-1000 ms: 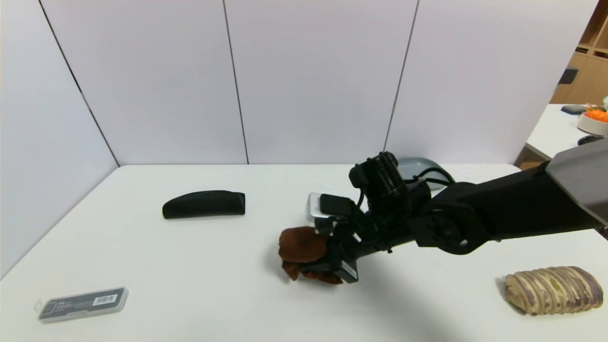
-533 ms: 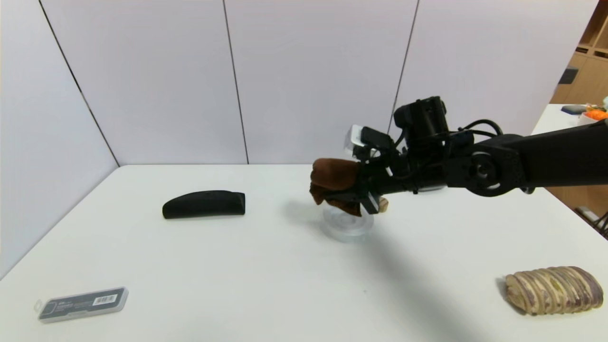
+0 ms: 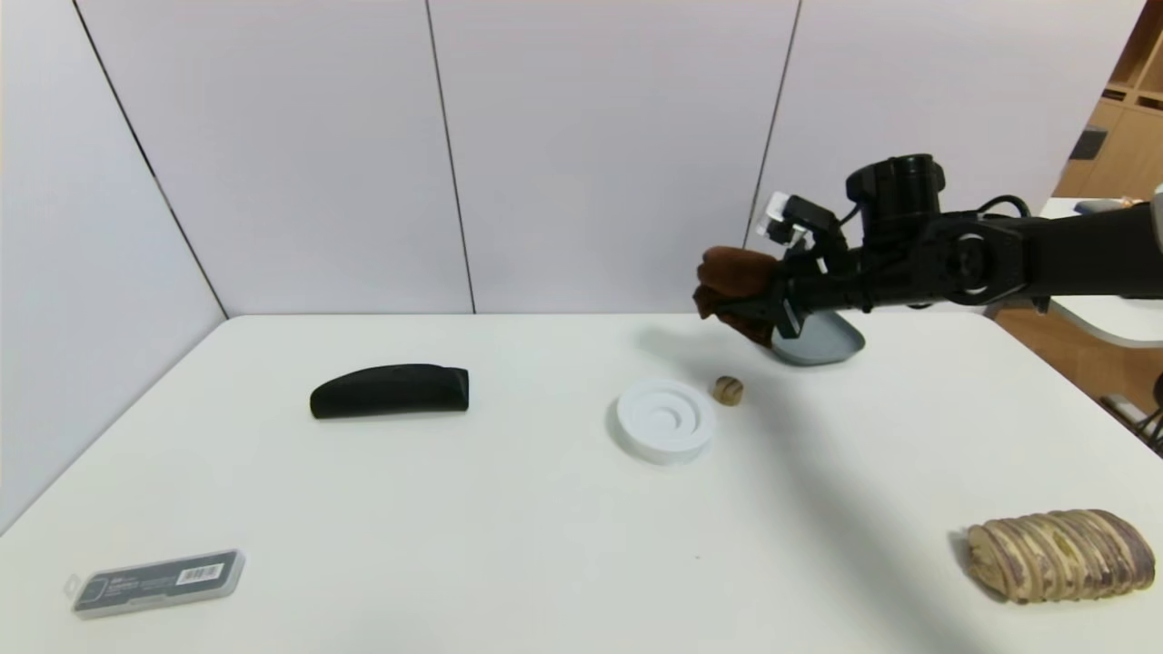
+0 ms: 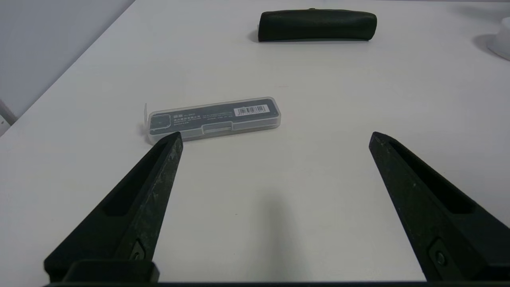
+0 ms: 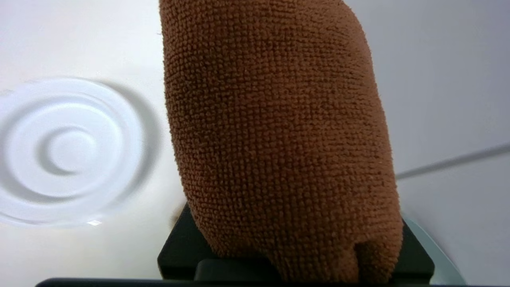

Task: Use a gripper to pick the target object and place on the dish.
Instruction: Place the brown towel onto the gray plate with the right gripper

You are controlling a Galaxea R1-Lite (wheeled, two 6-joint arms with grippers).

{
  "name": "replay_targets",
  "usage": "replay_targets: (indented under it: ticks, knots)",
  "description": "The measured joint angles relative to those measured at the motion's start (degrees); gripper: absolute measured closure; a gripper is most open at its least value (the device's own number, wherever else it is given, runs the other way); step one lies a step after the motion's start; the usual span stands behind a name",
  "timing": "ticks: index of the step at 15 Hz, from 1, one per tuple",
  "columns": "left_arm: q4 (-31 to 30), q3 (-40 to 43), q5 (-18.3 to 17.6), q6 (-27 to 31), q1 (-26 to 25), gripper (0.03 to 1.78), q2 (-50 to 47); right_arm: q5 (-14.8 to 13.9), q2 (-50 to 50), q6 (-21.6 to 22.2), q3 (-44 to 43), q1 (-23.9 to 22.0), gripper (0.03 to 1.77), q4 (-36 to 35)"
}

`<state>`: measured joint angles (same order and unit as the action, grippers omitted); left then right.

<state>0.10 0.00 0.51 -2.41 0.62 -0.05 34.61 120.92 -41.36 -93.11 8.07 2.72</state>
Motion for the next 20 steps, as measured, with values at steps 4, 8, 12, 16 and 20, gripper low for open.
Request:
replay_targets:
  ticks: [4,8,12,16,20]
  knots:
    - [0.0,0.0,0.0,0.0,0.0,0.12,0.0,0.0,3.36,-2.4,-4.96,-5.1,1.13,2.88]
    - [0.0,0.0,0.0,-0.01,0.0,0.12,0.0,0.06,6.51,-7.14,-7.41,-7.69,1.13,2.97]
    - [0.0,0.0,-0.02,-0.01,0.0,0.12,0.0,0.09,10.5,-9.92,-11.76,-8.97,1.13,2.93]
    - [0.0,0.0,0.0,0.0,0.0,0.12,0.0,0.01,13.03,-11.64,-13.81,-10.18,1.13,2.95]
    - [-0.02,0.0,0.0,0.0,0.0,0.12,0.0,0.06,14.2,-13.04,-14.34,-11.34,1.13,3.04]
